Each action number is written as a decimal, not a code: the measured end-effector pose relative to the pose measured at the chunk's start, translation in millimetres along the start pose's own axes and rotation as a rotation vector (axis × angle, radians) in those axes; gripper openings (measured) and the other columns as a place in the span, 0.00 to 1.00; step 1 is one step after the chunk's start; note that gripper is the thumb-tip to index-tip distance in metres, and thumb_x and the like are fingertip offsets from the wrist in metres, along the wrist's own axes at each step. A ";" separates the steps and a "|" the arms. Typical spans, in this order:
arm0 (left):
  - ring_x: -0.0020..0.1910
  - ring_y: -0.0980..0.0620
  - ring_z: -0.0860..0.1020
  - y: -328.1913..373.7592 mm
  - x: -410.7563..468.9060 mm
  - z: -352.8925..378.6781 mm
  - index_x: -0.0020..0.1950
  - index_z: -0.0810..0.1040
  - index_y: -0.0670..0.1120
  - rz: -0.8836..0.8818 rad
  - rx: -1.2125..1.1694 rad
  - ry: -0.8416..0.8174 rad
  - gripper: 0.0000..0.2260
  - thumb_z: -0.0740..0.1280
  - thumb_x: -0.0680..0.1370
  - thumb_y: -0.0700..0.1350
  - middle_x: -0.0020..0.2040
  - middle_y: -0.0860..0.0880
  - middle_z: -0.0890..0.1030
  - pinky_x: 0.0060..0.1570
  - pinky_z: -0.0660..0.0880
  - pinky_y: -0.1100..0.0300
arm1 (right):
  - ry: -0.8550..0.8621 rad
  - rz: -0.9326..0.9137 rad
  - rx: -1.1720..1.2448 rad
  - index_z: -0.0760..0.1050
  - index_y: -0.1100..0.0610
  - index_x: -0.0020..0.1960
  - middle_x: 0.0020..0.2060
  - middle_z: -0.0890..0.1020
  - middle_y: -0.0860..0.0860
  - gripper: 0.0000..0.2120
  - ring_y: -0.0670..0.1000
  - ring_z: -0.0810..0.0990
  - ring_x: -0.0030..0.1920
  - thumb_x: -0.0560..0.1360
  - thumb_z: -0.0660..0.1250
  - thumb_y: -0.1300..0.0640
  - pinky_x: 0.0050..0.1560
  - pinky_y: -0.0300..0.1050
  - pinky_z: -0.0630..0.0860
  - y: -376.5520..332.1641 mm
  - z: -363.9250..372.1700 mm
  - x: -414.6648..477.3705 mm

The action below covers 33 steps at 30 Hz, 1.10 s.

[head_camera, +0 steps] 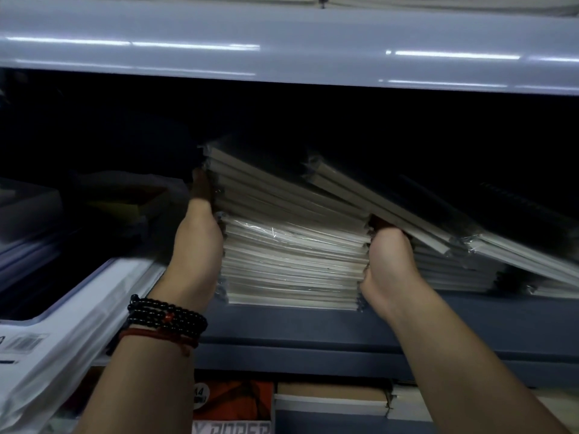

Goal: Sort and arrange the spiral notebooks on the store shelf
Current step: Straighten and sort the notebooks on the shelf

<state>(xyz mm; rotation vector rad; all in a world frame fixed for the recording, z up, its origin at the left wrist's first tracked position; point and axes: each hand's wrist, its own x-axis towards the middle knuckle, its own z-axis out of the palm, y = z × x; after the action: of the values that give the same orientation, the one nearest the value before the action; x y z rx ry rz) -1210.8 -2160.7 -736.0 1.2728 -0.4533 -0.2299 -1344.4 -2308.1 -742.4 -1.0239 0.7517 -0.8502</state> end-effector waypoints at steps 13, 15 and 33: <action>0.72 0.50 0.72 3.8 -3.5 2.4 0.72 0.74 0.57 0.066 0.093 -0.057 0.27 0.51 0.81 0.69 0.70 0.55 0.77 0.76 0.62 0.43 | -0.051 -0.012 0.059 0.77 0.51 0.60 0.60 0.77 0.52 0.30 0.58 0.73 0.65 0.58 0.68 0.46 0.70 0.62 0.64 0.1 4.3 6.2; 0.68 0.51 0.75 5.4 -5.7 4.2 0.68 0.77 0.57 0.049 0.128 -0.029 0.25 0.52 0.81 0.67 0.66 0.54 0.80 0.74 0.65 0.45 | -0.034 -0.013 0.033 0.78 0.53 0.55 0.52 0.79 0.53 0.20 0.58 0.76 0.60 0.65 0.64 0.50 0.66 0.59 0.67 2.2 2.7 6.5; 0.56 0.44 0.81 48.3 -25.7 8.8 0.63 0.80 0.43 0.198 -0.002 0.126 0.29 0.63 0.74 0.65 0.54 0.49 0.83 0.60 0.75 0.42 | 0.010 -0.167 0.458 0.73 0.61 0.50 0.47 0.81 0.58 0.06 0.57 0.81 0.49 0.74 0.60 0.65 0.57 0.49 0.77 12.0 -37.6 -35.4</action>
<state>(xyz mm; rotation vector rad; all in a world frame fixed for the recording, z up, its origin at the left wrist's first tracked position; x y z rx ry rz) -1241.6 -2144.0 -693.0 1.2235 -0.4666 0.0168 -1390.1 -2289.3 -761.5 -0.6767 0.4515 -1.1108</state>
